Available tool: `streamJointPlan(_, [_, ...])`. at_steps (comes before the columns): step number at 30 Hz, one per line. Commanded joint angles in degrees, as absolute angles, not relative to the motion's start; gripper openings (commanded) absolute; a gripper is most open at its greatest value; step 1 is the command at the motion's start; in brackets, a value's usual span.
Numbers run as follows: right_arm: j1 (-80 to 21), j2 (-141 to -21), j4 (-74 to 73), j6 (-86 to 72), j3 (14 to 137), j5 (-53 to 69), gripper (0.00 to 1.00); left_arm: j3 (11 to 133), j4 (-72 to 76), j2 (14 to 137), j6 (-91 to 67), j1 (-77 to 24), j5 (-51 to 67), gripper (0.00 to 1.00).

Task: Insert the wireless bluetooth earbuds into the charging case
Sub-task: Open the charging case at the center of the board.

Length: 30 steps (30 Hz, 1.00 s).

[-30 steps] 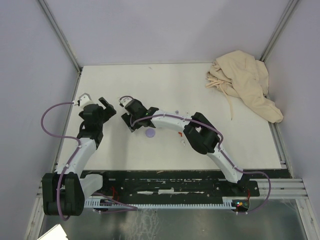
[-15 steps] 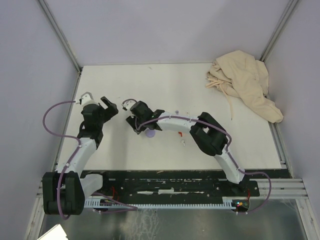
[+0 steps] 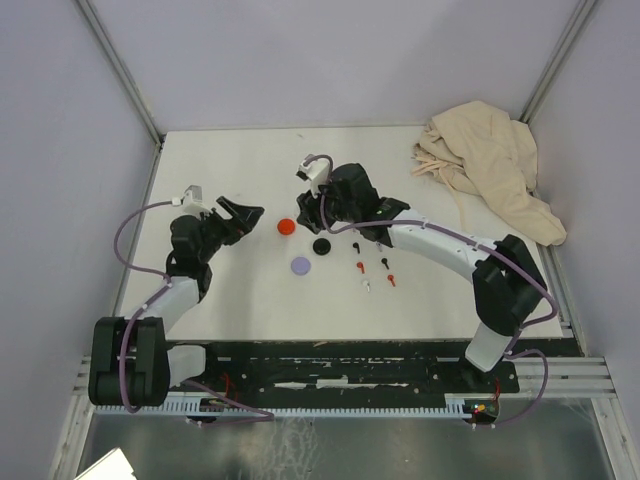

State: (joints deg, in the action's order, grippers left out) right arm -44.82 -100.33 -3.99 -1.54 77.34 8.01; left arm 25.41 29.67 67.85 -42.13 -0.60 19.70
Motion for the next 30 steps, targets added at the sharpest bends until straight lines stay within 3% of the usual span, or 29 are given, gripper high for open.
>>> streamJointPlan(1, [-43.8, -96.2, -0.3, 0.8, 73.4, 17.1, 0.25, 22.4, 48.2, 69.8, -53.6, -0.8, 30.0, 0.92])
streamJointPlan(16, [-43.7, -96.7, -3.9, 2.2, 73.0, 25.4, 0.25, 22.8, 55.1, 75.3, -58.2, -11.8, 32.1, 0.77])
streamJointPlan(23, [-43.7, -97.6, -5.3, 3.0, 73.8, 25.8, 0.25, 21.6, 65.4, 81.7, -63.0, -12.7, 34.9, 0.63])
streamJointPlan(30, [-43.7, -98.1, -6.8, 4.0, 74.5, 25.8, 0.25, 21.6, 65.7, 81.9, -62.8, -13.0, 35.8, 0.62])
